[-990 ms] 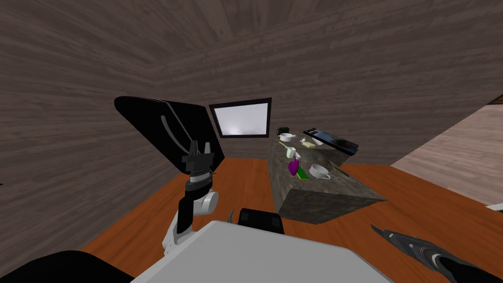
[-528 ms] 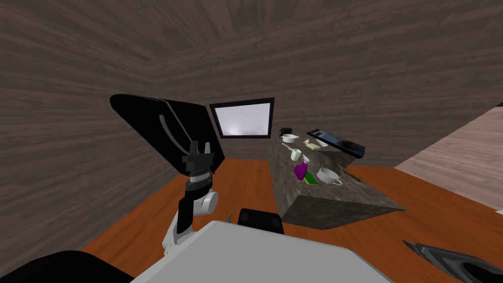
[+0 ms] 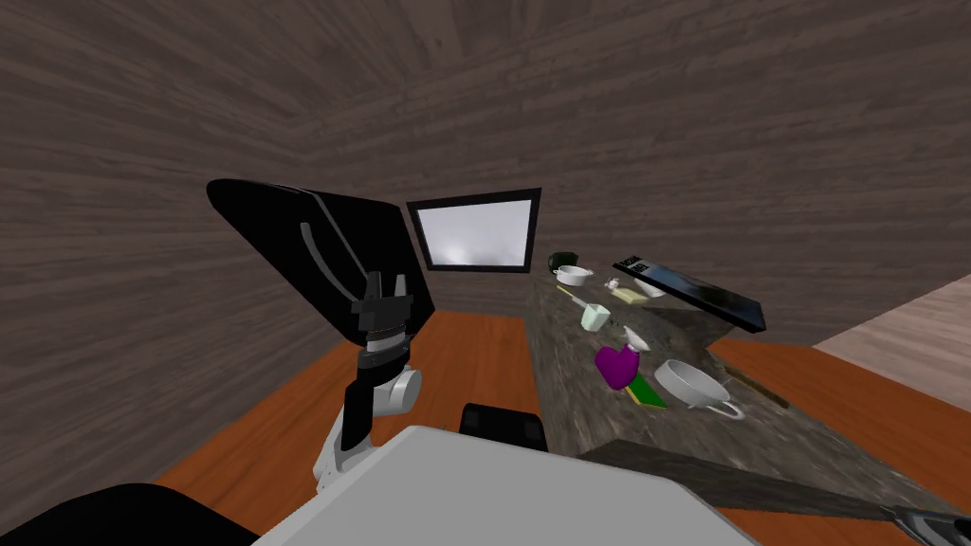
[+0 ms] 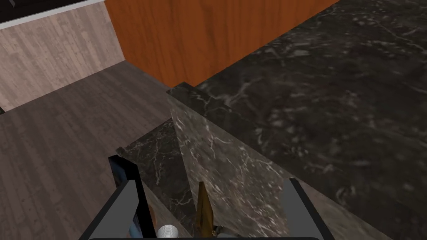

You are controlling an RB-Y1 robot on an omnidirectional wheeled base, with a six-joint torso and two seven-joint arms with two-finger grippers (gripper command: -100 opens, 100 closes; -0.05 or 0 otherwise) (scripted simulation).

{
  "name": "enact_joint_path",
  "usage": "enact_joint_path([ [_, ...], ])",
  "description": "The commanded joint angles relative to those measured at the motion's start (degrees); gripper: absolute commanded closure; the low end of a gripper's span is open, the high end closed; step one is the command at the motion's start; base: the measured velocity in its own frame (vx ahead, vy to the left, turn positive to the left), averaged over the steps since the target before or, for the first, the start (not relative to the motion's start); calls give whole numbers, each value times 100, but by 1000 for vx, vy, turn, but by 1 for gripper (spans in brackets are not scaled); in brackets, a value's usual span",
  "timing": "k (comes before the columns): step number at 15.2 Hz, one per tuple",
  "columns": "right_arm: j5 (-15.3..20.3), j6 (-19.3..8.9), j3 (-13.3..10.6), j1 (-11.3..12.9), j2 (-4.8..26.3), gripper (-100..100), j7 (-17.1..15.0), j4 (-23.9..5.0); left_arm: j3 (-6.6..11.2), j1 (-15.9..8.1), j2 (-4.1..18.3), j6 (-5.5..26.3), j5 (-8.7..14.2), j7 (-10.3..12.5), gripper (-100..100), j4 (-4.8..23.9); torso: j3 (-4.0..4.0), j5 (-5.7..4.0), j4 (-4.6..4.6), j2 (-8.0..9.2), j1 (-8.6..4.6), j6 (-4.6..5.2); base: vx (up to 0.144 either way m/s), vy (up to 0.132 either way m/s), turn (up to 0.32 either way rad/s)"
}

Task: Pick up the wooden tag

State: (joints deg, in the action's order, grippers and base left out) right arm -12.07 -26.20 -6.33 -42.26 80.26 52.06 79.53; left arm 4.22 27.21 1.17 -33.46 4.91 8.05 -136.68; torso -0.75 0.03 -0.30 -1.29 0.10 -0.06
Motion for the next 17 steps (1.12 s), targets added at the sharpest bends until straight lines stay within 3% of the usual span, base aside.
enact_joint_path([
  [1, 13, -226, -13, -53, 114, -100, 128, -9, 0, 0, 0, 0, 0, 0, 0, 0, 0, 0, 0, 0, 0, 0, 263, 4, 66],
  [10, -71, -616, -323, -14, 164, -100, 491, -94, 0, -1, 1, 0, 0, 0, 0, 0, 14, -8, 5, 25, -27, 1, 233, -39, 64],
  [11, -47, -581, -246, -51, 202, -100, 437, -81, 0, -1, 1, 0, 0, 0, 0, 0, 18, -8, 7, 31, -27, 2, 121, -28, 20],
  [13, 150, -499, -276, 72, -25, -100, 362, -286, 0, -3, 0, 1, 0, 0, 0, 1, 45, -7, 17, 82, -24, 2, -9, -52, 87],
  [14, 67, -550, -268, 29, 64, -100, 403, -197, 0, -3, 0, 1, 0, 0, 0, 1, 62, -8, 24, 110, -30, 4, -26, -34, 43],
  [15, 81, -537, -270, 38, 51, 100, 393, -215, 0, -3, 0, 1, 0, 0, 0, 1, 71, -8, 28, 123, -24, 6, 0, 0, 0],
  [17, 78, -531, -276, 36, 42, 100, 393, -206, 0, -3, 0, 1, 0, 0, 0, 1, 75, 7, 31, 128, -9, 8, 0, 3, 1],
])
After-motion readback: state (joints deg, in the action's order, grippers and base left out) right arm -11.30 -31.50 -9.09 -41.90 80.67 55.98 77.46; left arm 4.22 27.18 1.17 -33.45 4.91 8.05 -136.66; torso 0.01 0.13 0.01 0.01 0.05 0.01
